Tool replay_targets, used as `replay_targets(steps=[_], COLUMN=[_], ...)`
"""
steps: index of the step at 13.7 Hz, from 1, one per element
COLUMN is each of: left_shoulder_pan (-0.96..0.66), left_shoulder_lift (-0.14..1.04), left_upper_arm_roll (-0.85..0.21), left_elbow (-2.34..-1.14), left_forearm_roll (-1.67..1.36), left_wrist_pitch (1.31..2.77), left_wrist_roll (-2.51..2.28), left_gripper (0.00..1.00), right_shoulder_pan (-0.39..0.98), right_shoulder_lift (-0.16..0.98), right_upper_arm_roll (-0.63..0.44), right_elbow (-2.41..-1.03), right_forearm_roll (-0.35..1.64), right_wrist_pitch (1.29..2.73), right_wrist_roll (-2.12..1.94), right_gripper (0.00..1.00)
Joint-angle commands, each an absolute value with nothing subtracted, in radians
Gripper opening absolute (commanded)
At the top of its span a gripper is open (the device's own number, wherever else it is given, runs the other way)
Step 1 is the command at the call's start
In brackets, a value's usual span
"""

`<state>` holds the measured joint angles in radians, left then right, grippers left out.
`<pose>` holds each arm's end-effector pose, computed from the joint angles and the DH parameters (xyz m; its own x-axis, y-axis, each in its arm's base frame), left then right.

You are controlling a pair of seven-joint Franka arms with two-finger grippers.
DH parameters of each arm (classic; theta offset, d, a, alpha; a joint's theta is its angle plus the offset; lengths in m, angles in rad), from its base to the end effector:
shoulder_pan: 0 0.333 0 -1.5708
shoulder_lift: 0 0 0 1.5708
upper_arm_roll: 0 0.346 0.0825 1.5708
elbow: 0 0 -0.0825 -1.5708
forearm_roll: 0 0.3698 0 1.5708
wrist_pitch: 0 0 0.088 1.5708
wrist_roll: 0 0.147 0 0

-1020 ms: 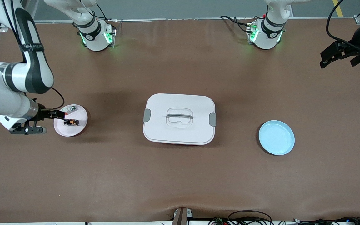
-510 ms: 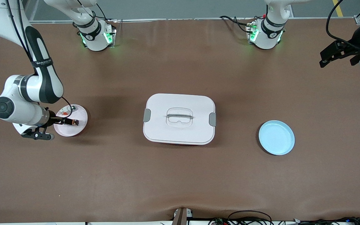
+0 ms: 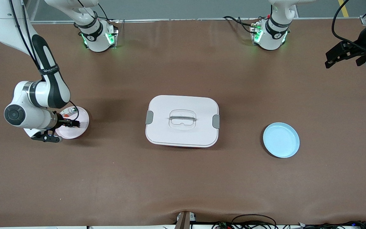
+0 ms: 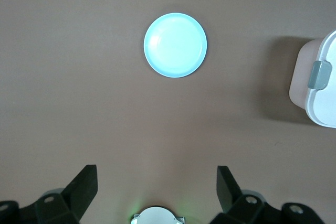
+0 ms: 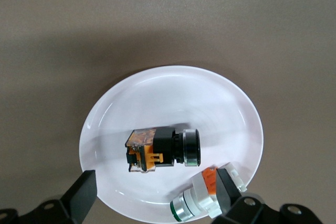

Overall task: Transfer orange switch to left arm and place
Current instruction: 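Close the right gripper on the orange switch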

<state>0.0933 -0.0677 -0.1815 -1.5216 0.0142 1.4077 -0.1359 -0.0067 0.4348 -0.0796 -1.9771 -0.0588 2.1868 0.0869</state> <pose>0.4960 -0.0454 0.6574 0.9978 0.0510 -0.0432 0.0496 -0.9982 -0.0325 0.5794 -0.0534 0.2295 0.9666 -0.1367 -0.2166 -0.1193 -0.9886 0.0918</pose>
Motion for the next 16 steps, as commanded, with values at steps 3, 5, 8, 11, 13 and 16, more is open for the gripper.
replay_targets(steps=[3, 5, 8, 11, 13, 16], left_shoulder_pan=[0.091, 0.084, 0.08, 0.08, 0.078, 0.078], left_shoulder_lift=[-0.051, -0.045, -0.029, -0.028, -0.026, -0.028], left_upper_arm_roll=[-0.184, -0.186, -0.187, -0.199, -0.201, -0.202], left_elbow=[-1.509, -1.508, -1.49, -1.489, -1.489, -1.488], left_forearm_roll=[0.02, 0.02, 0.018, 0.025, 0.028, 0.025], left_wrist_pitch=[1.401, 1.407, 1.419, 1.419, 1.419, 1.419], left_wrist_roll=[-0.14, -0.141, -0.143, -0.143, -0.143, -0.141], left_gripper=[1.0, 1.0, 1.0, 1.0, 1.0, 1.0], right_shoulder_pan=[-0.012, -0.018, -0.02, -0.02, -0.021, -0.026], right_shoulder_lift=[0.463, 0.472, 0.494, 0.499, 0.503, 0.515], right_upper_arm_roll=[-0.077, -0.077, -0.077, -0.077, -0.077, -0.075], right_elbow=[-1.979, -1.979, -1.979, -1.979, -1.979, -1.979], right_forearm_roll=[-0.089, -0.089, -0.092, -0.092, -0.092, -0.092], right_wrist_pitch=[2.207, 2.227, 2.247, 2.253, 2.253, 2.256], right_wrist_roll=[0.109, 0.101, 0.1, 0.1, 0.1, 0.1], right_gripper=[1.0, 1.0, 1.0, 1.0, 1.0, 1.0])
